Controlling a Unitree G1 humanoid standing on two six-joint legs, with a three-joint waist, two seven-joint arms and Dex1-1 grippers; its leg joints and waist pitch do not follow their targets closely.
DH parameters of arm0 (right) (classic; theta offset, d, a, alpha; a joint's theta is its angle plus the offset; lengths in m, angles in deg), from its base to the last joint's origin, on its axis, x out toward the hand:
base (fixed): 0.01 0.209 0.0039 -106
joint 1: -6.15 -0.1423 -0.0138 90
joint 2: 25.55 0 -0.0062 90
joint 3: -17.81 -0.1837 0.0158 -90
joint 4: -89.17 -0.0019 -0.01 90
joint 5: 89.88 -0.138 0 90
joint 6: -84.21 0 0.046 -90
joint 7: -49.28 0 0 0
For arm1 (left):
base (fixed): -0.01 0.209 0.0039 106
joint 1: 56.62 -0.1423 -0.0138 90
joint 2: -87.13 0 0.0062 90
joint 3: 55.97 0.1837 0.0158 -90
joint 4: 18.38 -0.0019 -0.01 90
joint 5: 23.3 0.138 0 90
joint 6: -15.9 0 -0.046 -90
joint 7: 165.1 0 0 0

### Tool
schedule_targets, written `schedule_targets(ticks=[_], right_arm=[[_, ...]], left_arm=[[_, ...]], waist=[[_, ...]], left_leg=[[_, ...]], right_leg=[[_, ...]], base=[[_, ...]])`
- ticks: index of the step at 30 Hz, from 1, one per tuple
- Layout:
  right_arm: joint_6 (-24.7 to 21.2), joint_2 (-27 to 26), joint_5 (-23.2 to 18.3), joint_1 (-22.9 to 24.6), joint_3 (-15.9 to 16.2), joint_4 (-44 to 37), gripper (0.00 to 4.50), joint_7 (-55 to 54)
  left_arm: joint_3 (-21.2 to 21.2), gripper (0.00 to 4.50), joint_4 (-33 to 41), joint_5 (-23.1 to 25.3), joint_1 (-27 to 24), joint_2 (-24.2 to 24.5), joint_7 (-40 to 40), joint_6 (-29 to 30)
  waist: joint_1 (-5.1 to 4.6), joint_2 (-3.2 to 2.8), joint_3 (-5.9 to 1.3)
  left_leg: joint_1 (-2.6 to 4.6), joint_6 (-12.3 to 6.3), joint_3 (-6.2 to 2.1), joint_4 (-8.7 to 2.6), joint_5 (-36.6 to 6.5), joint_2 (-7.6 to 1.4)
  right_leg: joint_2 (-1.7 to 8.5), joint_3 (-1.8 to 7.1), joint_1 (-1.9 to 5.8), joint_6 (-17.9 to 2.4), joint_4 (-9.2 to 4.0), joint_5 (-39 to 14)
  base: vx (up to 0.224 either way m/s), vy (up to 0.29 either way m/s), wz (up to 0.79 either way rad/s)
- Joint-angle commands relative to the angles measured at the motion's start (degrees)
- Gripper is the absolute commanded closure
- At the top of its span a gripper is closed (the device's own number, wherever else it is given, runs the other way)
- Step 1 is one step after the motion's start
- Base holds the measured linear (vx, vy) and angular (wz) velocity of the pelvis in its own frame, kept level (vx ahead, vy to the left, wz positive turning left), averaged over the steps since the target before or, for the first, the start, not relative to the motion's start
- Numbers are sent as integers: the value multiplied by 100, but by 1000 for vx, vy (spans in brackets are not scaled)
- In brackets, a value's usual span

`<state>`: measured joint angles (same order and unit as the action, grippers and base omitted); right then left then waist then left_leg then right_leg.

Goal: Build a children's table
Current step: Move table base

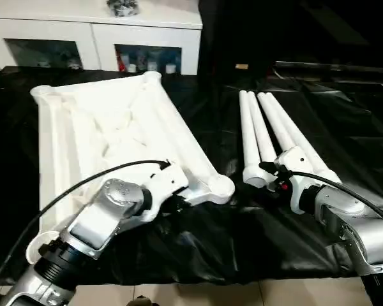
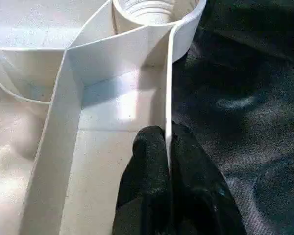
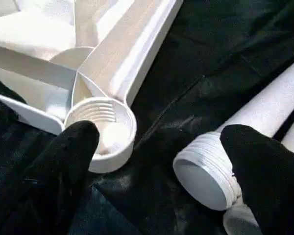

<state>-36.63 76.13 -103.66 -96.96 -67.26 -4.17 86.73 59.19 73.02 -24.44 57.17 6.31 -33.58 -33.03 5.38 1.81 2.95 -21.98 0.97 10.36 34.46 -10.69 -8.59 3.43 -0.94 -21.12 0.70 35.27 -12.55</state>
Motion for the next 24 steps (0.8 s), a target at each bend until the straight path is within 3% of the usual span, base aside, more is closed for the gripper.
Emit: schedule_targets(ticks=[1, 9, 11, 19, 22, 24], right_arm=[[-42, 36, 15, 34, -16, -90, 0, -3], [-50, 17, 8, 16, -28, -94, 0, -11], [-62, 17, -12, 2, -46, -105, 0, -6], [-179, 1, -169, -59, -100, -203, 0, 82], [-261, -164, -337, -193, -239, -182, 0, -5], [-292, -365, -336, -423, -422, 33, 0, -336]], left_arm=[[185, 446, 99, -86, -72, -88, -62, 93], [119, 446, 115, -3, 33, -177, 98, 59], [153, 392, 138, 81, 59, -131, 123, 1], [31, 347, 526, 149, 25, 159, 144, 218], [-180, 347, 722, 141, 20, 446, 65, 120], [-471, 347, 931, -54, -16, 598, -58, 1]], waist=[[13, -79, -332], [25, -75, -331], [26, -78, -332], [16, -79, -322], [-19, -77, -319], [-25, -44, -315]], left_leg=[[176, 70, -194, -451, -922, -456], [173, 63, -194, -450, -942, -453], [173, 56, -198, -451, -940, -457], [169, 63, -201, -461, -965, -452], [154, 70, -204, -470, -1010, -443], [169, 92, -197, -468, -1001, -440]], right_leg=[[492, 199, 155, -1465, -330, -35], [495, 202, 161, -1447, -341, -81], [495, 202, 160, -1434, -340, -99], [486, 198, 154, -1402, -337, -196], [489, 197, 149, -1398, -344, -354], [489, 194, 135, -1409, -347, -450]], base=[[0, 0, 0], [0, 0, 0], [0, 0, 0], [0, 0, 0], [0, 0, 0], [0, 0, 0]])
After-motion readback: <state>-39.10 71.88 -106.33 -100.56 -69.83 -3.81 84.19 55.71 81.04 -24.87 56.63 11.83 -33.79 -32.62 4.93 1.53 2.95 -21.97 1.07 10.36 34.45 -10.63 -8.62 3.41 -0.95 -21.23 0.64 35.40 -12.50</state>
